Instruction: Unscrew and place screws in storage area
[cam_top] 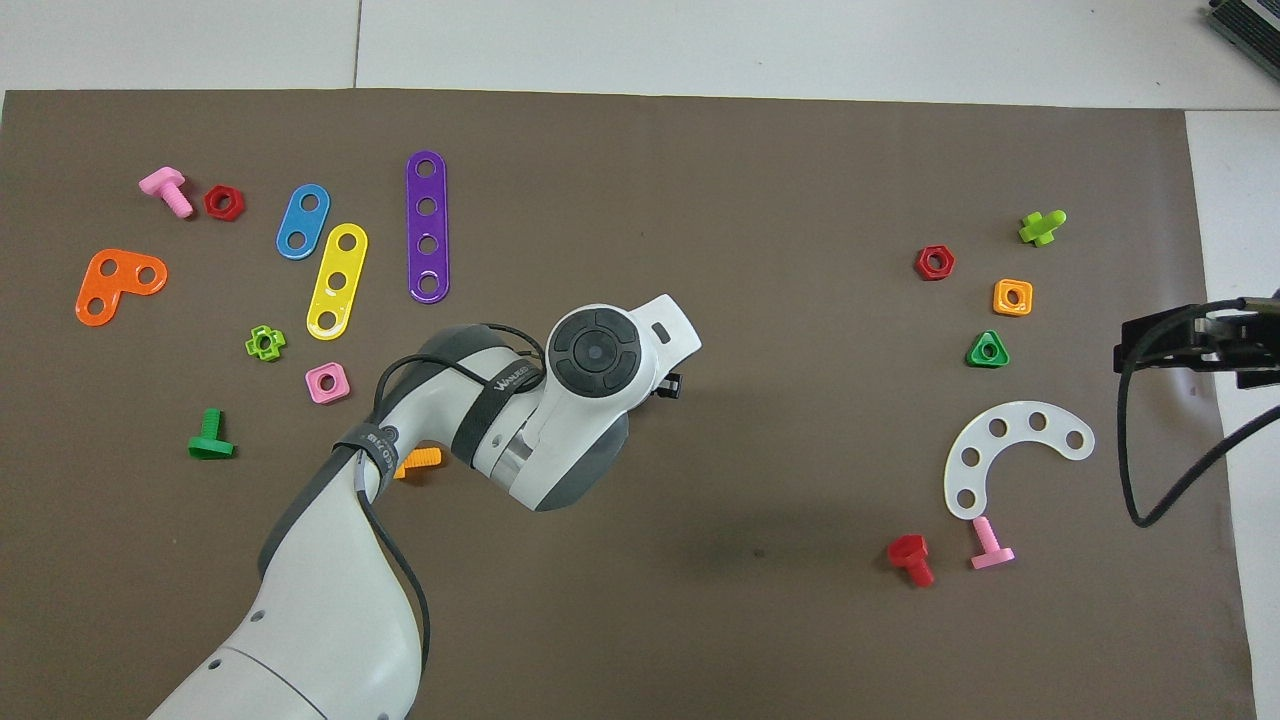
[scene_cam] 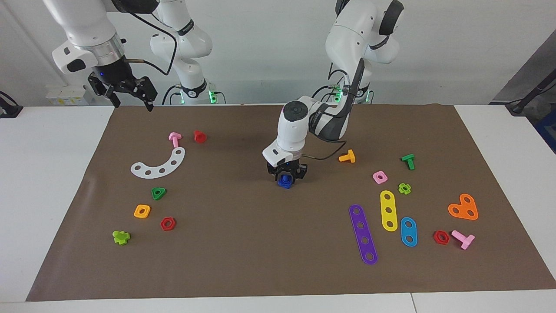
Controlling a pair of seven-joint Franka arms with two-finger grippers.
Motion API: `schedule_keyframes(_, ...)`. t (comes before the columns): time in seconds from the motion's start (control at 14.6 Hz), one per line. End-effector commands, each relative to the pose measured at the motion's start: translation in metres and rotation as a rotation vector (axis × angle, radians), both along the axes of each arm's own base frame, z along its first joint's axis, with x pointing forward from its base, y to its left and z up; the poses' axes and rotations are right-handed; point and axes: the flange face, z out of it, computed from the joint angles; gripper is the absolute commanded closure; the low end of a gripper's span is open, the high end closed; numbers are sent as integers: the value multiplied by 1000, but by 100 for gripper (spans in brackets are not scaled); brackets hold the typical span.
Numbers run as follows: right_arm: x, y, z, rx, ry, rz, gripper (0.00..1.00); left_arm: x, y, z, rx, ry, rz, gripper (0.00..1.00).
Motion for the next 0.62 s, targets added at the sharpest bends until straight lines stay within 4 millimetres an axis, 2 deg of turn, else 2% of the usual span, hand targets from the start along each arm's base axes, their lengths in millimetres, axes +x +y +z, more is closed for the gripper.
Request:
schedule_keyframes(0.0, -3, -2, 4, 11, 6, 23, 0, -5, 3, 1, 16, -15, -16, 38)
schedule_keyframes(0.55, -3, -2, 4, 11, 6, 23, 0, -3, 5, 3, 30, 0, -13, 53)
